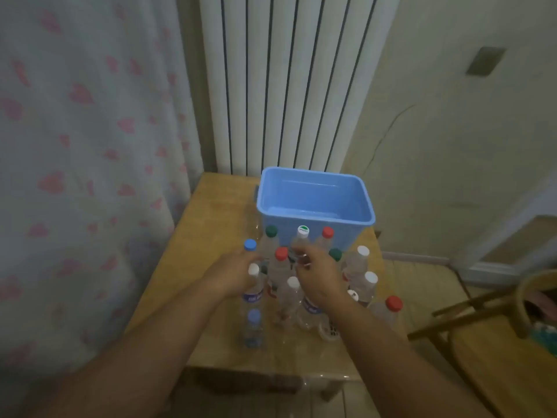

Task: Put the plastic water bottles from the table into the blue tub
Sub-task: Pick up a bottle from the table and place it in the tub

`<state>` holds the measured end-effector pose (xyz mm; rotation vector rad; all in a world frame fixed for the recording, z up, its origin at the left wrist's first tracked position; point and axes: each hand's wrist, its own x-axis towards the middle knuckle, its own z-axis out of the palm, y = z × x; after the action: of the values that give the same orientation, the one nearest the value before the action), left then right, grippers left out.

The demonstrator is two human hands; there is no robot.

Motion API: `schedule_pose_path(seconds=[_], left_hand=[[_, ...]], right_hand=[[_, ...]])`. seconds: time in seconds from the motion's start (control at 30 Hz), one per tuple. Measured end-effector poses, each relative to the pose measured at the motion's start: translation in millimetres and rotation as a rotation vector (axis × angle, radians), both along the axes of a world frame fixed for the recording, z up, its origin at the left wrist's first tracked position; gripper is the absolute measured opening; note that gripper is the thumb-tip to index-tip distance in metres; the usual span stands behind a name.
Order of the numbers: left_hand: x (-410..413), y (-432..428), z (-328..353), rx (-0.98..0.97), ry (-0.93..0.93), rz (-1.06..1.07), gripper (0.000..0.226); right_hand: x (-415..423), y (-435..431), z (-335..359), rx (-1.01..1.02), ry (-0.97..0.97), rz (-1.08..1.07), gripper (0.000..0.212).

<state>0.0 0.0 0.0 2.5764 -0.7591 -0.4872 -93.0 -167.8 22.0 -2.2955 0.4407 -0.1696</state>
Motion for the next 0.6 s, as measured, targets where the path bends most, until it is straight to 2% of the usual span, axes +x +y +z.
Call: schedule_pose_path(seconds=[0.17, 0.4, 0.6], left_hand=[[0.7, -7.1, -7.5, 0.078, 0.005, -0.113, 0.048], [13.2, -2.2, -27.7, 0.120, -0.042, -0.133, 0.027], [34.7, 3.4, -15.9, 0.064, -0.040, -0.082, 0.019]], right_hand=[[18.0, 17.5, -16.2, 0.002, 0.124, 0.061, 0.044], [36.4, 26.7, -25.8, -0.006, 0.207, 0.072, 0.042], [48.5, 31.9, -24.1, 0.002, 0.231, 0.078, 0.036]])
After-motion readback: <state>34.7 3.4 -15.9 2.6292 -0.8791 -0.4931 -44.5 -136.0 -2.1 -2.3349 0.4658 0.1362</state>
